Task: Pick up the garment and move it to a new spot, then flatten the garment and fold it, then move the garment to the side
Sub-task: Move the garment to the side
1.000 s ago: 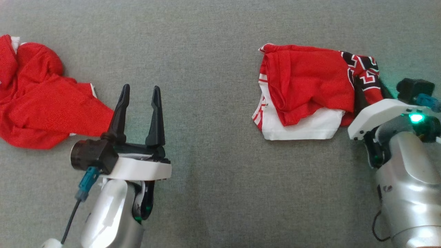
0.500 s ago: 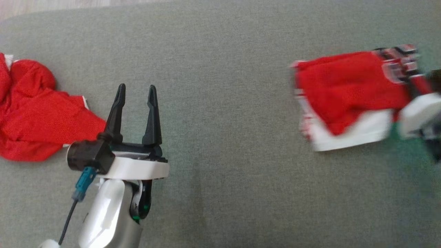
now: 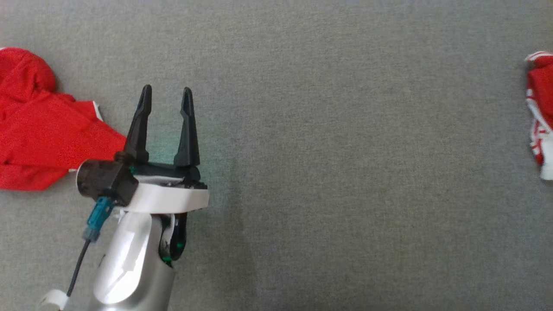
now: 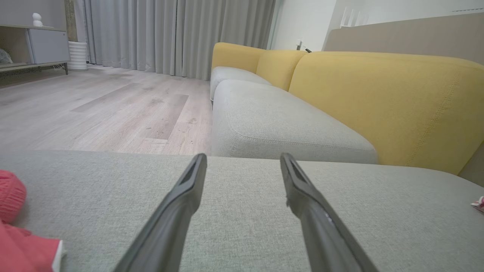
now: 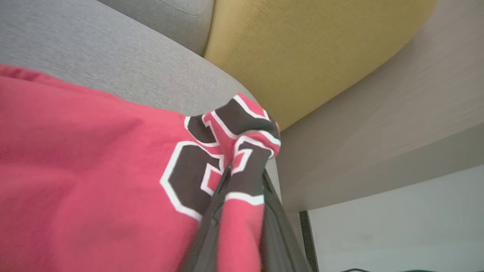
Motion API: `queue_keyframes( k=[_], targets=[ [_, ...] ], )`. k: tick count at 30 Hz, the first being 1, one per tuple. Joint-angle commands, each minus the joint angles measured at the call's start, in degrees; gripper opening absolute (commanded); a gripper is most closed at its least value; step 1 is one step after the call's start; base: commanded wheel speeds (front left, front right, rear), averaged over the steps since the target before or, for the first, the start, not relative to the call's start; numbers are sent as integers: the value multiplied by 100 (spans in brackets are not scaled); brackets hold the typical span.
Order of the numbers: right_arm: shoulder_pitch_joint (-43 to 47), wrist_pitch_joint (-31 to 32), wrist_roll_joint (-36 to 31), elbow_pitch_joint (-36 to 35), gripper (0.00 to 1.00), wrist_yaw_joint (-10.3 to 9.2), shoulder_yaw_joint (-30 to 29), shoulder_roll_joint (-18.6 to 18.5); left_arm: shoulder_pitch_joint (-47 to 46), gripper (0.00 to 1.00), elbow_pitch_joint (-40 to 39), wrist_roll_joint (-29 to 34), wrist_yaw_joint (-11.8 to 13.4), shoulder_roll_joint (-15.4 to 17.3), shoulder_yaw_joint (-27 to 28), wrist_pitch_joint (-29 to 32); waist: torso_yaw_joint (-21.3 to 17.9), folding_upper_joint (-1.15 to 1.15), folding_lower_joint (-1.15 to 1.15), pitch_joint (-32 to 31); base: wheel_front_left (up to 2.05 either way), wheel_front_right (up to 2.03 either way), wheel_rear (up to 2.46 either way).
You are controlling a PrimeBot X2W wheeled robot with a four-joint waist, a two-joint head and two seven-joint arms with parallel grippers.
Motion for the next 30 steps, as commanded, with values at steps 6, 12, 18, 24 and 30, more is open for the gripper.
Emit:
queue_keyframes(
  k=[6, 12, 18, 24, 30],
  targets=[
    [-171, -176, -406, 38, 0, -4, -401, -30, -194, 100, -197, 31, -18, 43, 204, -29, 43, 0, -1, 97, 0, 0, 0],
    [-228, -145, -614, 80, 100, -4, -744, 278, -172, 100, -158, -14, 12, 43, 189, -29, 18, 0, -1, -41, 0, 0, 0],
    [-326, -235, -650, -234, 100, -4, -878, 694, -69, 100, -148, -84, 32, 43, 176, -29, -32, 0, -1, -434, 0, 0, 0],
    [-366, -530, -257, -937, 100, -4, -730, 1362, 138, 100, -149, -102, 62, 43, 237, -29, -87, 0, -1, -975, 0, 0, 0],
    [-61, -525, 395, -2086, 100, -4, -580, 2199, 390, 100, -147, -130, 84, 43, 316, -29, -86, 0, -1, -1456, 0, 0, 0]
  ],
)
